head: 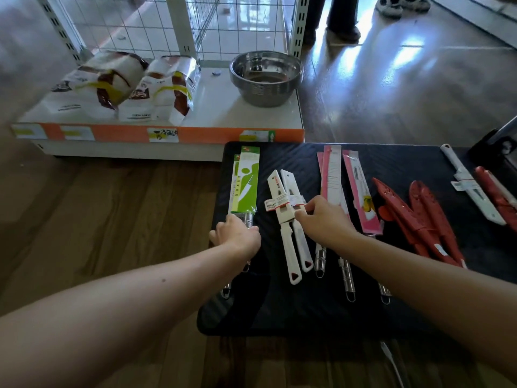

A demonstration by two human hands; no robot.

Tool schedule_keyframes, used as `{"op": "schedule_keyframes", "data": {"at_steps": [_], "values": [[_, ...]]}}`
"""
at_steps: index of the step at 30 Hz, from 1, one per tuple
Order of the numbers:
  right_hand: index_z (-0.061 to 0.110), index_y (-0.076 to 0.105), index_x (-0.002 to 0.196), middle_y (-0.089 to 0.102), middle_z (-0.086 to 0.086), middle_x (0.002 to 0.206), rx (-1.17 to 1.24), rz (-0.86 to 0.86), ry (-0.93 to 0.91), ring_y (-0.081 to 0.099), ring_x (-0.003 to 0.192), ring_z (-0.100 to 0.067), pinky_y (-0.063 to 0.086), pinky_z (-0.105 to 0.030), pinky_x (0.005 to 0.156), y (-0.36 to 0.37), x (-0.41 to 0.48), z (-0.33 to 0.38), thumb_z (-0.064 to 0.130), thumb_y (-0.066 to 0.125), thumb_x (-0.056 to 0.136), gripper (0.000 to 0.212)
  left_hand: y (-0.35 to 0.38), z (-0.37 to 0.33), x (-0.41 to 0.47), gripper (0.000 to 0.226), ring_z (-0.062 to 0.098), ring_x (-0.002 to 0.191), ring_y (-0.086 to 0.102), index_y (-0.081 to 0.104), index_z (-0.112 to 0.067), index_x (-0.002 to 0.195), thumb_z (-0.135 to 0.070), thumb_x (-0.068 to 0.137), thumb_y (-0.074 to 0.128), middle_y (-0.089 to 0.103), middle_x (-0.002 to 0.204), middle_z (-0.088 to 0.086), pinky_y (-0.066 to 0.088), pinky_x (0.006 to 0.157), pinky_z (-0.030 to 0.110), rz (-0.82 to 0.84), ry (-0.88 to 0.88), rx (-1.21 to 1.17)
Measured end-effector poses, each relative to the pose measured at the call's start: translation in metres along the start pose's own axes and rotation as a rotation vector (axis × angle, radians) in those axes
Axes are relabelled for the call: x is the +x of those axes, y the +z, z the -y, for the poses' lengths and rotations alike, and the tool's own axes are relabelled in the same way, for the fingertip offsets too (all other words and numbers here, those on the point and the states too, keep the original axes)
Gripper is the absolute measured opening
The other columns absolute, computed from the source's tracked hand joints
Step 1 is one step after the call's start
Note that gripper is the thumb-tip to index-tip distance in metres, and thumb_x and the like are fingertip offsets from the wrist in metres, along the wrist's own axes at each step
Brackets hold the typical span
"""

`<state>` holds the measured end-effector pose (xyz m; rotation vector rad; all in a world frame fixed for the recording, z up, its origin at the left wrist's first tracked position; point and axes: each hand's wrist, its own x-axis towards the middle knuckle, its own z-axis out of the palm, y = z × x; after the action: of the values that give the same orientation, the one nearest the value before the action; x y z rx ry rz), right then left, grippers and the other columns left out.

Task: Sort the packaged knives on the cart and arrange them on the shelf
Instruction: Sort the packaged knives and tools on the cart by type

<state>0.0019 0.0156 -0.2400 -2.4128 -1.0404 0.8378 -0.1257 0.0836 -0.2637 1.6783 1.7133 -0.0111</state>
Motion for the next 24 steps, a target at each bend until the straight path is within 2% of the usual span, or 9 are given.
{"op": "schedule_keyframes", "data": {"at_steps": [4, 7, 10, 15, 21, 24], "values": [[0.013, 0.050, 0.115, 0.056, -0.007, 0.110, 0.004, -0.010, 0.022, 0.055, 0.093, -0.020, 0.044, -0.030, 0.070, -0.002, 0.003, -0.007, 0.034, 0.046, 0.094, 0.030, 0.000, -0.012, -0.009, 0.059, 0.030, 0.128, 0.033, 0.029, -0.006, 0.137, -0.031, 0.091, 0.055, 0.037, 0.139, 0.016, 0.032, 0.105, 0.038, 0.037, -0.014, 0.108], [0.014, 0.051, 0.111, 0.054, -0.003, 0.102, -0.012, -0.025, 0.018, 0.054, 0.087, -0.017, 0.042, -0.028, 0.063, -0.007, 0.004, -0.011, 0.033, 0.047, 0.094, 0.026, -0.001, -0.027, -0.010, 0.058, 0.031, 0.128, 0.027, 0.028, -0.013, 0.132, -0.034, 0.087, 0.058, 0.026, 0.139, 0.015, 0.030, 0.109, 0.043, -0.010, 0.038, 0.048], [0.013, 0.056, 0.107, 0.056, -0.002, 0.097, -0.032, -0.069, 0.011, 0.058, 0.087, -0.021, 0.049, -0.034, 0.074, -0.016, 0.006, -0.017, 0.028, 0.049, 0.094, 0.022, -0.003, -0.052, -0.006, 0.051, 0.032, 0.130, 0.024, 0.031, -0.019, 0.130, -0.033, 0.088, 0.055, 0.022, 0.140, 0.014, 0.025, 0.109, 0.045, -0.052, 0.117, -0.033], [0.015, 0.060, 0.108, 0.060, -0.004, 0.110, -0.142, -0.140, 0.000, 0.058, 0.096, -0.018, 0.050, -0.033, 0.081, -0.030, 0.007, -0.031, 0.031, 0.051, 0.092, 0.024, 0.009, -0.088, -0.005, 0.036, 0.030, 0.130, 0.024, 0.039, -0.022, 0.124, -0.029, 0.091, 0.049, 0.026, 0.139, 0.010, 0.025, 0.106, 0.043, -0.042, 0.291, -0.063], [0.012, 0.063, 0.109, 0.055, -0.005, 0.118, -0.238, -0.229, -0.008, 0.053, 0.108, -0.020, 0.041, -0.028, 0.087, -0.066, -0.014, -0.067, 0.025, 0.054, 0.090, 0.024, 0.036, -0.117, -0.021, 0.033, 0.030, 0.133, 0.023, 0.042, -0.023, 0.122, -0.031, 0.091, 0.047, 0.026, 0.141, 0.010, 0.023, 0.108, 0.045, 0.028, 0.328, -0.069], [0.014, 0.061, 0.113, 0.053, -0.006, 0.122, -0.291, -0.233, 0.081, 0.051, 0.114, -0.022, 0.040, -0.030, 0.090, -0.089, -0.022, -0.096, 0.026, 0.055, 0.089, 0.027, 0.047, -0.131, -0.034, 0.034, 0.030, 0.131, 0.026, 0.041, -0.023, 0.124, -0.030, 0.091, 0.047, 0.027, 0.140, 0.010, 0.025, 0.106, 0.044, 0.074, 0.371, -0.067]]}}
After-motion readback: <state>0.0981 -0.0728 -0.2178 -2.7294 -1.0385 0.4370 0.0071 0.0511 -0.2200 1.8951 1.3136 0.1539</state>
